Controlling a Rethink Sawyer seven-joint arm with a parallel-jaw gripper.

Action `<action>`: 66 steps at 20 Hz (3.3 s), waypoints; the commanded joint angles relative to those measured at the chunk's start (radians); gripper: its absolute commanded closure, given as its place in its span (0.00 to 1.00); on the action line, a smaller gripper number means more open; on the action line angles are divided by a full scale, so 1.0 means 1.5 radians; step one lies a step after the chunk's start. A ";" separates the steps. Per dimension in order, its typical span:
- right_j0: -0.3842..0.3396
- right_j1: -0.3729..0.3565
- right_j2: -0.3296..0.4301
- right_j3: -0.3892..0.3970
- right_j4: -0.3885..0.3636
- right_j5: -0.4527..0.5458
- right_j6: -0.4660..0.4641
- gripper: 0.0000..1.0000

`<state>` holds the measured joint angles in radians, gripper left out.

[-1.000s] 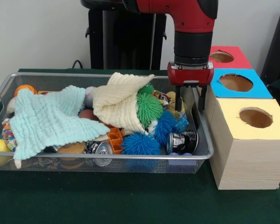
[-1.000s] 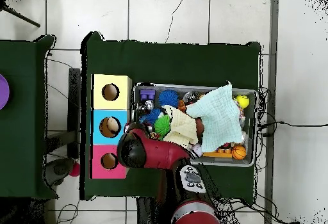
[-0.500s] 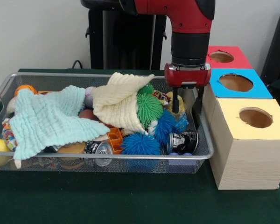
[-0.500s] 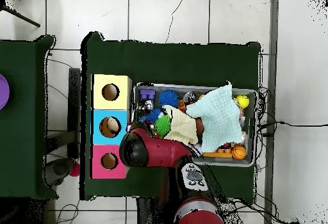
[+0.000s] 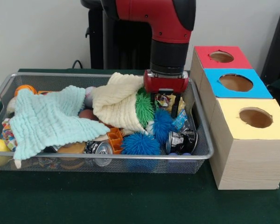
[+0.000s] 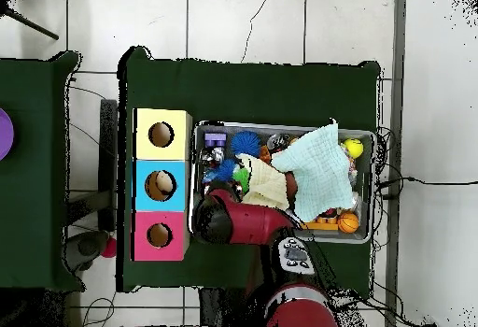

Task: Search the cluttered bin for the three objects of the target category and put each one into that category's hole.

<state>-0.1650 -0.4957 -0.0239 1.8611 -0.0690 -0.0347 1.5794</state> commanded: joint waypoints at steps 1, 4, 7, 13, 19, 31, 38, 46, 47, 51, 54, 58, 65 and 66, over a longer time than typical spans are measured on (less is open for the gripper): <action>-0.020 0.066 -0.002 -0.047 -0.009 -0.033 0.100 0.00; -0.017 0.079 0.002 -0.043 0.010 -0.036 0.118 0.00; -0.022 0.091 0.013 -0.042 0.025 -0.026 0.126 0.00; -0.045 0.093 0.045 -0.025 0.041 -0.004 0.140 0.00; -0.070 0.085 0.076 -0.010 0.042 0.022 0.129 0.00; -0.083 -0.104 0.080 0.061 0.030 0.182 0.083 0.00; -0.080 -0.179 0.076 0.075 0.030 0.253 0.078 0.00; -0.094 -0.161 0.098 0.078 0.035 0.213 0.100 0.00; -0.105 -0.151 0.114 0.084 0.040 0.190 0.106 0.00; -0.117 -0.121 0.140 0.092 0.050 0.149 0.125 0.00; -0.122 -0.101 0.155 0.093 0.052 0.111 0.139 0.00; -0.132 -0.084 0.173 0.095 0.051 0.078 0.146 0.00; -0.156 -0.068 0.220 0.111 0.069 0.037 0.174 0.00; -0.157 -0.068 0.223 0.113 0.072 0.036 0.174 0.00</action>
<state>-0.3750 -0.6424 0.1896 1.9845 -0.0133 0.0579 1.5794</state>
